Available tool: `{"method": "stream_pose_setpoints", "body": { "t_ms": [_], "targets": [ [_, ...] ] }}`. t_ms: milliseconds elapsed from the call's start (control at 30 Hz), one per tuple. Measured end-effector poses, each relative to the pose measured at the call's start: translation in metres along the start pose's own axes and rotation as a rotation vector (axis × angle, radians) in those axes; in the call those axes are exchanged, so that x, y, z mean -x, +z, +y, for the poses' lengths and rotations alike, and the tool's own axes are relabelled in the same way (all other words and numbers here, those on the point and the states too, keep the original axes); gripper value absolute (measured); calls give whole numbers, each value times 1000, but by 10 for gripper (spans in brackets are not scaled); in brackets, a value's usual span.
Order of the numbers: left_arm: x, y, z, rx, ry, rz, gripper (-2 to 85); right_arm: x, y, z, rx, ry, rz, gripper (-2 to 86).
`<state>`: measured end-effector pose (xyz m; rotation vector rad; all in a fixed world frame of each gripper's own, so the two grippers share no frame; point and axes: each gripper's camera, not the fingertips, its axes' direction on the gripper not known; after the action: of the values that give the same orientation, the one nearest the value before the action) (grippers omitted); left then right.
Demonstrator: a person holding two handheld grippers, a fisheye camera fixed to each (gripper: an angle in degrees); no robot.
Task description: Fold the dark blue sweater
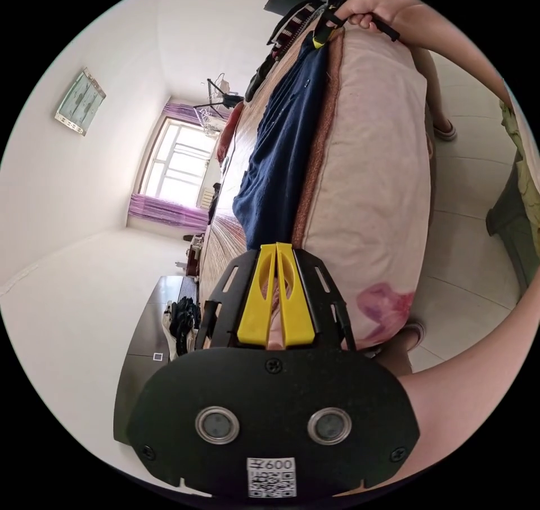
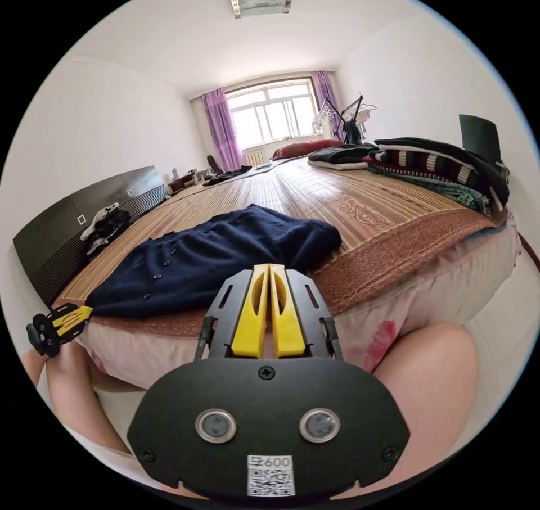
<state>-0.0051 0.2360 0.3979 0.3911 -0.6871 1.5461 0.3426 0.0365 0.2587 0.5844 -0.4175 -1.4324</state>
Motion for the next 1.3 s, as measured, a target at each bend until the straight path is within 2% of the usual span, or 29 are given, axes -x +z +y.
{"method": "stream_pose_setpoints", "body": {
  "t_ms": [167, 267, 300, 333, 400, 433, 500, 533, 633, 733, 833, 933, 1033, 1167, 1233, 1300],
  "targets": [
    [-2, 14, 33, -9, -56, -17, 14, -13, -18, 11, -62, 110, -118, -8],
    [62, 4, 94, -127, -549, -72, 25, 1, -33, 21, -123, 12, -36, -8],
    [92, 8, 137, -194, -825, -18, 30, 3, -35, 22, -130, -6, -12, -8],
    [105, 17, 161, -227, -960, 65, 33, 9, -38, 21, -134, -30, 28, -8],
    [129, 105, 253, -332, -1353, 672, 51, 16, -41, 15, -144, -46, 29, -8],
    [121, 159, 279, -350, -1420, 990, 66, 22, -43, 9, -155, -62, 10, -8],
    [108, 212, 301, -396, -1478, 1273, 75, 33, -44, -3, -164, -86, -27, -8],
    [105, 222, 305, -403, -1483, 1298, 80, 42, -43, -11, -155, -98, -55, -8],
    [87, 276, 331, -181, -1552, 1334, 101, 60, -40, -28, -135, -80, -122, -8],
    [68, 310, 347, -189, -1613, 1451, 95, 78, -35, -46, -128, -23, -262, -7],
    [32, 352, 366, -303, -1690, 1718, 96, 105, -16, -70, -21, 33, -435, -4],
    [29, 362, 373, -264, -1665, 1677, 99, 156, 14, -99, 158, -25, -538, 11],
    [22, 375, 383, -243, -1644, 1612, 102, 231, 49, -121, 355, -186, -623, 8],
    [3, 395, 405, -402, -1739, 1725, 119, 319, 101, -130, 596, -265, -696, 15],
    [-7, 399, 436, -520, -1892, 1655, 117, 347, 122, -127, 709, -291, -639, 31],
    [-8, 398, 451, -543, -1942, 1563, 113, 365, 135, -121, 759, -308, -567, 32]
  ]
}}
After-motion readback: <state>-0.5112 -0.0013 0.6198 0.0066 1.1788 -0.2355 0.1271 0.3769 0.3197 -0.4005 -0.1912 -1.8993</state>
